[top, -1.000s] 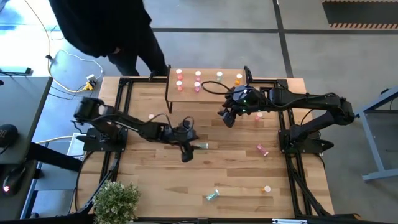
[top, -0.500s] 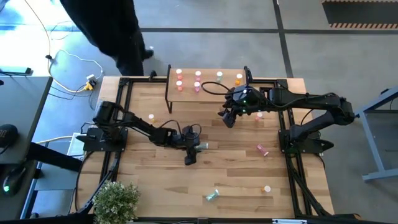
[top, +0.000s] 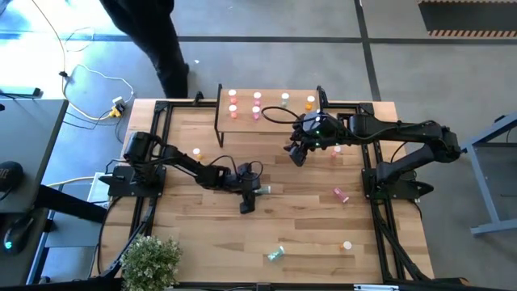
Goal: Pick and place medicine bottles onto shelf by color
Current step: Put the top blue pill bottle on the shelf aligned with the blue pill bottle on the shelf
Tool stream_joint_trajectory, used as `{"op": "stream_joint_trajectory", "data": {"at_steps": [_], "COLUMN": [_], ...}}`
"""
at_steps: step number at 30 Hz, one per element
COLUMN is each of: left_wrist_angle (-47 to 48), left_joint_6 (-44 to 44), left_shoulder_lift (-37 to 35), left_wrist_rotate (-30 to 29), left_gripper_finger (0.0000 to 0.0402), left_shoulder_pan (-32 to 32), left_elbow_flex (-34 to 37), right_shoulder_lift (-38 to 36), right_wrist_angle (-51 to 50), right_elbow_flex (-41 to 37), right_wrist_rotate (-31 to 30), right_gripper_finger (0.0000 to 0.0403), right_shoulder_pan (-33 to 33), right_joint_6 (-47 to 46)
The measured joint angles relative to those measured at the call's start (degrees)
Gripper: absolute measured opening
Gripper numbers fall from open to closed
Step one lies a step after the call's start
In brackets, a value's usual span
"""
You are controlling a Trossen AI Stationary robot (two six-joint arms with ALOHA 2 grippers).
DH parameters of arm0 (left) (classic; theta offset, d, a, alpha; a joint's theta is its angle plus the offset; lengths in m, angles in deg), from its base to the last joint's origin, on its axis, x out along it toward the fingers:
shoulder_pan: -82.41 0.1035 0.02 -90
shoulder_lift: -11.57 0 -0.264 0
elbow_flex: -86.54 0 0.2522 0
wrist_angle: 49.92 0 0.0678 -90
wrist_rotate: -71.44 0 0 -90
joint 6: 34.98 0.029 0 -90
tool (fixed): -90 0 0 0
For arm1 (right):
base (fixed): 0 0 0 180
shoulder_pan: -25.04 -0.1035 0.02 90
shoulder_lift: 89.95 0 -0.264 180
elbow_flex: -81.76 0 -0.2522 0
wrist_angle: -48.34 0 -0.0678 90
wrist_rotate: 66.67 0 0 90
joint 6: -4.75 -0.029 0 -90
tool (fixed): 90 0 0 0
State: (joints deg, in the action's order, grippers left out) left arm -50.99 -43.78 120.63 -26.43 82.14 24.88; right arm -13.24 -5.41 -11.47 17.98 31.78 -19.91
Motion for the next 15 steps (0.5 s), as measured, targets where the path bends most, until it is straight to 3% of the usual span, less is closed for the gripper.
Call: {"op": "stream_joint_trajectory", "data": {"at_steps": [6, 10, 15], "left_wrist_angle": [0.02, -0.14, -2.54], "left_joint_6": [-0.04, -1.93, -2.64], "left_shoulder_lift": [-0.04, -0.26, -0.93], "left_wrist_rotate": [1.31, 2.06, 7.08], "left_gripper_finger": [0.0080, 0.0091, 0.0100], "left_shoulder_pan": [0.02, 0.08, 1.22], "left_elbow_flex": [-0.02, 0.03, 0.13], "right_shoulder_lift": [0.00, 0.00, 0.00], "right_wrist_angle": [-1.10, -1.10, -0.55], "right_elbow_flex": [0.00, 0.00, 0.00], "right_wrist_rotate": [1.68, 3.10, 7.75], "right_gripper_finger": [0.0211, 0.0211, 0.0217], "right_shoulder_pan": [0.00, 0.02, 0.02], "right_joint_6": [-2.41, -3.37, -3.63]}}
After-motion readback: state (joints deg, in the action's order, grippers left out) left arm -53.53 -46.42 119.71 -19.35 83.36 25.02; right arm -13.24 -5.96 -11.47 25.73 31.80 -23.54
